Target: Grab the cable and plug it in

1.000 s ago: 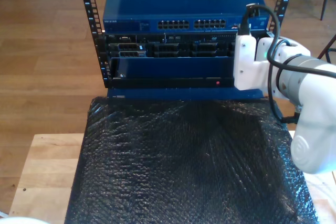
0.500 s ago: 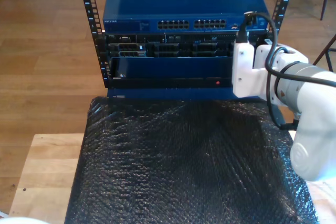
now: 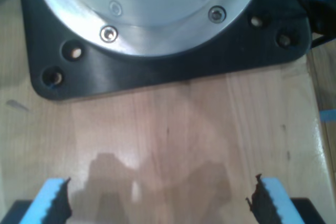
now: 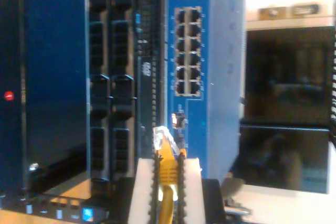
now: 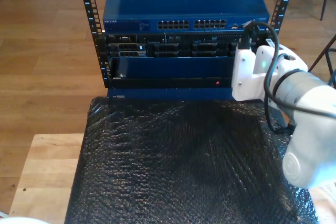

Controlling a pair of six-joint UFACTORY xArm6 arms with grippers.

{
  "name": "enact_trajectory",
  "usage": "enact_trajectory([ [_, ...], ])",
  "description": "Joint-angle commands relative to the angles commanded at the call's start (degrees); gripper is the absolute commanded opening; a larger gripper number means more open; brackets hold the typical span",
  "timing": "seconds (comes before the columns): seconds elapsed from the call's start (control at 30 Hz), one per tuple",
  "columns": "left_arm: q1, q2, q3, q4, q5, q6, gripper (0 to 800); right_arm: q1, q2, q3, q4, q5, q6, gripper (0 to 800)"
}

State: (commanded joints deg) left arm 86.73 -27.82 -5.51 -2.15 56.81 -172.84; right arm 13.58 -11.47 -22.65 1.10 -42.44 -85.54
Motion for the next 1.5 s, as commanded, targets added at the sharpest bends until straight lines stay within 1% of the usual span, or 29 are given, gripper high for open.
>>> enact_trajectory([
  [0.2,0.0,0.0,0.0,0.0,0.0,0.0,800,-0.4,1.0,-0.4,0.0,-3.0,-0.4,0],
  [0.4,-0.2,0.0,0.0,0.0,0.0,0.0,800,-0.6,3.9,1.1,0.0,-8.3,-0.2,0],
  [0.53,0.0,0.0,0.0,0.0,0.0,0.0,800,-0.5,5.4,0.5,0.0,-10.5,-0.1,0],
  [0.73,0.0,0.0,-0.1,-0.1,0.1,0.0,800,-0.5,11.2,-3.5,-0.2,-13.8,-0.1,0],
  [1.0,0.0,0.0,0.0,-0.1,0.1,0.0,800,-0.4,15.6,-8.8,0.0,-13.9,0.3,0],
  [1.2,0.0,0.0,-0.1,-0.1,0.1,0.0,800,0.1,17.8,-9.3,0.4,-14.5,1.5,0],
  [1.3,0.0,0.0,-0.1,-0.1,0.1,-0.1,800,0.7,18.5,-9.4,0.2,-17.4,3.1,0],
  [1.43,0.0,0.0,-0.1,-0.1,0.1,0.0,800,1.8,22.6,-11.5,0.3,-22.8,3.2,0],
  [1.5,0.0,0.0,-0.1,-0.1,0.1,0.0,800,2.1,24.4,-12.8,0.4,-23.7,3.1,0],
])
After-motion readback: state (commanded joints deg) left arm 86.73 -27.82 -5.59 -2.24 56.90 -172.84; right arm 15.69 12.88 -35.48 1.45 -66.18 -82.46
